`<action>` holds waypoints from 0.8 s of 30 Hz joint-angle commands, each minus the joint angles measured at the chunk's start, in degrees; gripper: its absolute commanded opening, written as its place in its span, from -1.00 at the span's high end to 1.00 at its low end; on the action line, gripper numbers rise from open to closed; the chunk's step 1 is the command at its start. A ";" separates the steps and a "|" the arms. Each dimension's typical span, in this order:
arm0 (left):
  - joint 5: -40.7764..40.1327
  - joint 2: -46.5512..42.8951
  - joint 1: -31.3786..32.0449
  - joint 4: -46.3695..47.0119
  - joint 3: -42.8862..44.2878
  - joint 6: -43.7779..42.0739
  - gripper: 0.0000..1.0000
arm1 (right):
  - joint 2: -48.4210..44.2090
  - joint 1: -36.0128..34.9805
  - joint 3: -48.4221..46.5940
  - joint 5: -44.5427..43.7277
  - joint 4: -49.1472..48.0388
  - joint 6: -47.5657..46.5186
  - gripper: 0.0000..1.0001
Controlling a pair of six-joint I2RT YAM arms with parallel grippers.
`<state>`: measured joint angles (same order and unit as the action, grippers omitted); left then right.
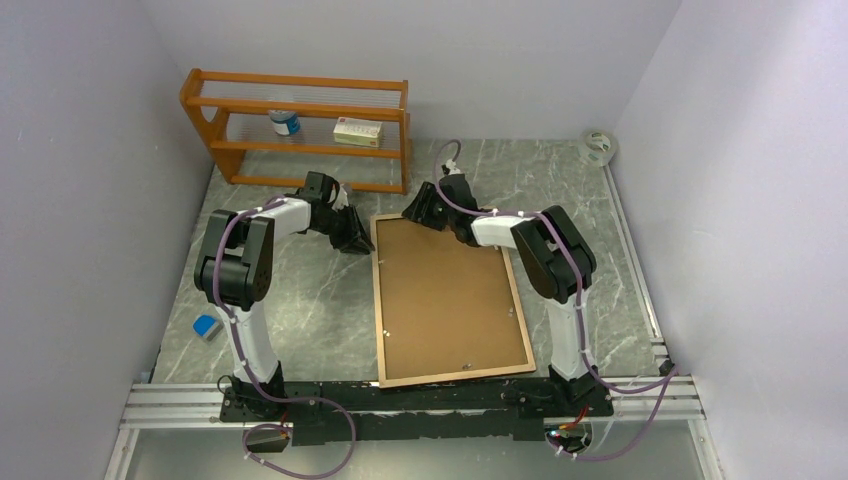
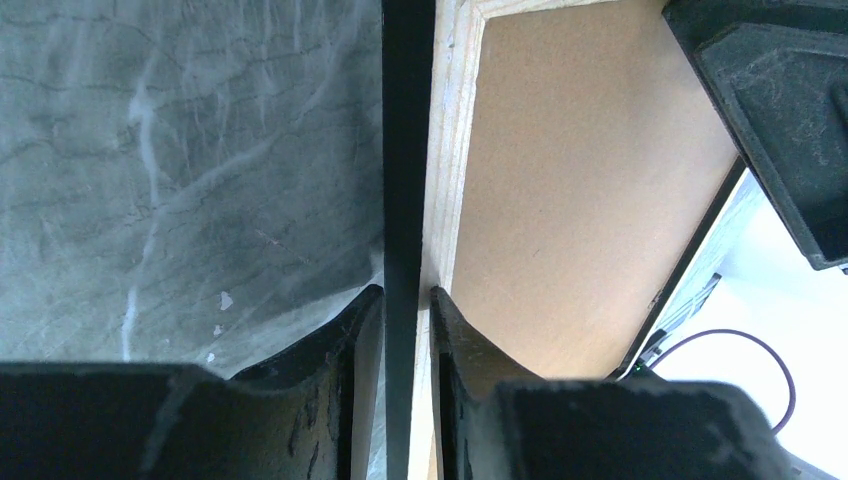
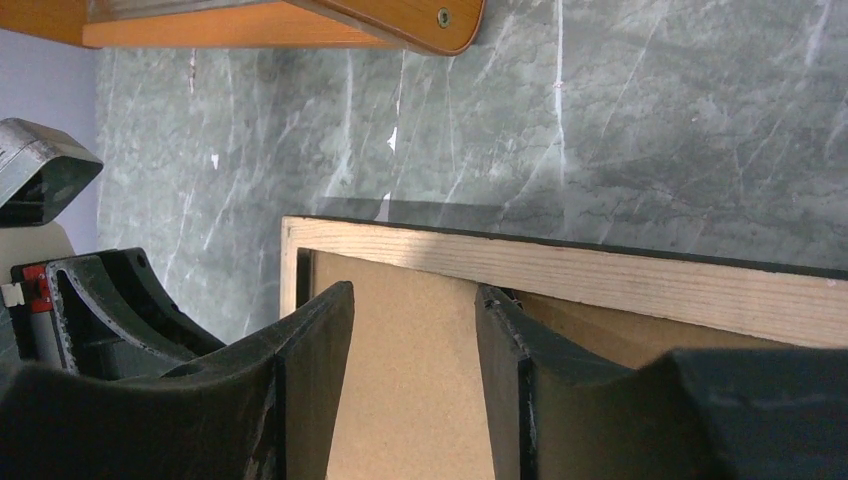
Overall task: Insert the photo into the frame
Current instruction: Install the photo frame at the center of the board.
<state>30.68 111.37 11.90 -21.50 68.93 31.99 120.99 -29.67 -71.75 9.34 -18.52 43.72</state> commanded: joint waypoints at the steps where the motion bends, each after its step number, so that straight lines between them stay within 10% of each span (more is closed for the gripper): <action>1: -0.60 1.56 0.14 -1.78 0.99 -2.06 0.44 | 0.81 0.26 0.60 -6.25 2.16 -2.34 -0.07; 11: -1.39 1.39 0.14 -2.96 2.85 -1.72 0.34 | -12.11 0.40 -0.24 -0.51 3.11 -6.15 -0.28; 24: -0.75 0.36 0.13 -3.11 2.77 -0.40 0.10 | -28.41 10.22 9.65 -16.20 27.13 -8.26 -0.66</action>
<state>29.80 112.14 11.88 -24.08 70.41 31.59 95.39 -23.40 -65.56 1.43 -4.95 36.95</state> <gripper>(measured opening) 0.441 0.787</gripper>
